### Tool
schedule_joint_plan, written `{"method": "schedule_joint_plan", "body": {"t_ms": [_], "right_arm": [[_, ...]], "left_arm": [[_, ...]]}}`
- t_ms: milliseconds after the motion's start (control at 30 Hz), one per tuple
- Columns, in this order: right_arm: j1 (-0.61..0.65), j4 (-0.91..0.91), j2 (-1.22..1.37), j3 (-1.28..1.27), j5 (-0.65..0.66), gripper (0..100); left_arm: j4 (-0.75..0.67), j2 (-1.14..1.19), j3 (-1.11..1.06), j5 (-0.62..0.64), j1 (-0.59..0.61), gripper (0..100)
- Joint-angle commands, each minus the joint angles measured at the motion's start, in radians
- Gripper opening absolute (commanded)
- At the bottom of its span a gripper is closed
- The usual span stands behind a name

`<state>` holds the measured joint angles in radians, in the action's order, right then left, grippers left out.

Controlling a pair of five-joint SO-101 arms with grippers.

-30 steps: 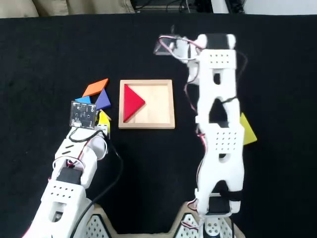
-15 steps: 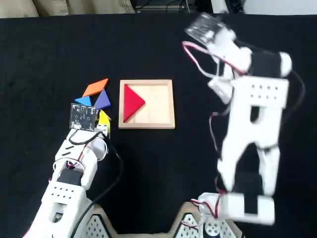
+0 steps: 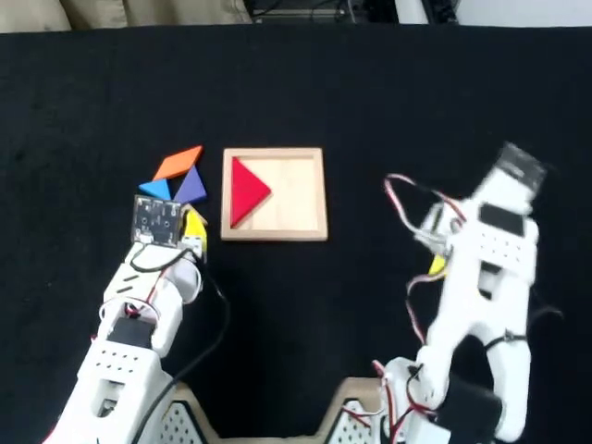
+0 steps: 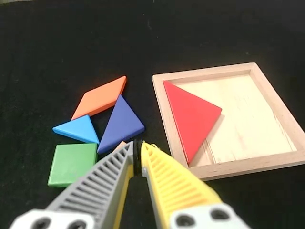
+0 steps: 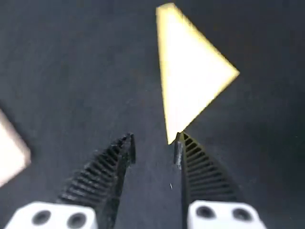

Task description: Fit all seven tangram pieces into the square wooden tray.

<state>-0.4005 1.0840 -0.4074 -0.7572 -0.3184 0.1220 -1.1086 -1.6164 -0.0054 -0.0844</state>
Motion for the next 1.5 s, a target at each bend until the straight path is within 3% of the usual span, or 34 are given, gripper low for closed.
{"method": "schedule_joint_plan", "body": {"t_ms": [0,200,500,800,1200,1467], "right_arm": [[-0.049,-0.052,-0.062,-0.015,-0.011,15.9],[-0.048,0.006,-0.062,-0.016,0.009,39.2],[-0.048,-0.107,0.177,0.068,0.012,38.6],[-0.043,-0.104,0.472,0.302,0.058,38.6],[-0.012,-0.110,0.615,0.414,0.160,38.5],[-0.009,-0.106,0.638,0.426,0.161,38.4]], "left_arm": [[-0.020,-0.014,0.015,-0.009,-0.010,4],[-0.020,-0.014,0.012,-0.011,-0.064,4],[-0.020,-0.014,0.010,-0.011,-0.058,4],[-0.020,-0.014,0.010,-0.011,-0.058,4],[-0.020,-0.014,0.012,-0.011,-0.061,4],[-0.020,-0.014,0.012,-0.011,-0.062,4]]}}
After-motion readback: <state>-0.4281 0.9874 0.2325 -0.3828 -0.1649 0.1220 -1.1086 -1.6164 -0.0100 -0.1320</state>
